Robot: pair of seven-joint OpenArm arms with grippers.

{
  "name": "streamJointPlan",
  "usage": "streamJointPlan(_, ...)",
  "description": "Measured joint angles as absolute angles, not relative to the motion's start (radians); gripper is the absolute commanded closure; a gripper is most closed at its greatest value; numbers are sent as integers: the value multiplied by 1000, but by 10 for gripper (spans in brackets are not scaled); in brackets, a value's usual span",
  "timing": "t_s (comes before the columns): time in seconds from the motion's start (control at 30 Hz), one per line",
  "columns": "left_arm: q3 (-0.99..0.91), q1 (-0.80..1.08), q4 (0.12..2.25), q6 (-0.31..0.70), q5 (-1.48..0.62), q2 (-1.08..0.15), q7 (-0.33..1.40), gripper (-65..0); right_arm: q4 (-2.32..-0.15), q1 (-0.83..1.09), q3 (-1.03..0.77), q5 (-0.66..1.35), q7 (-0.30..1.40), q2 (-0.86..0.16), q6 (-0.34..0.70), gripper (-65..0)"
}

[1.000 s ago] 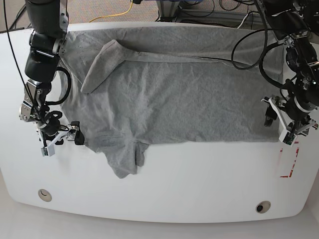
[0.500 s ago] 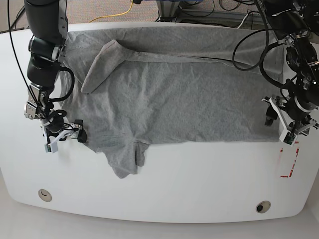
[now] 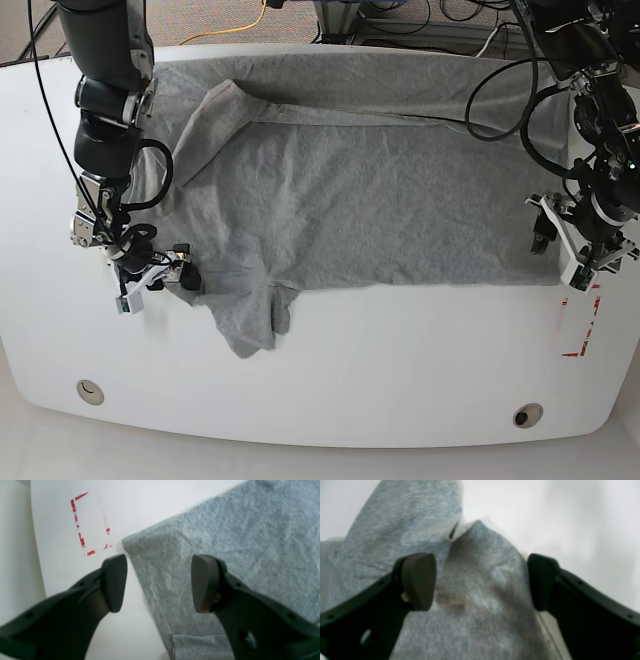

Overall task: Layout the t-shirt on the table in an organized manner, then fold the t-shirt properly
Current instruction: 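Move the left gripper along the hem to the shirt's other corner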

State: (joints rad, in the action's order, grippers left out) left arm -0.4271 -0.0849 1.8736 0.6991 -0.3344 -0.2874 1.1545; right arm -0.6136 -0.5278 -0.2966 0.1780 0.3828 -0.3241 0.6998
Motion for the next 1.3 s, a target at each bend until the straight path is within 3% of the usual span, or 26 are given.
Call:
streamJointPlan(0.27, -510, -104, 1817, 698, -325, -289, 1151, -379, -613, -526, -297, 160, 398, -324, 695, -101)
streamJointPlan(0.37, -532, -132, 1772, 690, -326, -283, 1140, -379, -613, -524, -297, 161, 404, -321, 696, -36)
streamJointPlan(0.73, -609, -210, 1523, 470, -314, -292, 987, -381, -615, -525, -297, 161, 427, -318, 696, -29)
streamJointPlan(1.0, -602, -329, 1230, 432, -327, -345, 862, -382, -670, -507, -297, 157, 466, -319, 696, -29)
streamJointPlan(1.3, -533, -458, 876, 428, -201, -380, 707, -382, -738, -493, -295, 152, 526, -316, 696, -29)
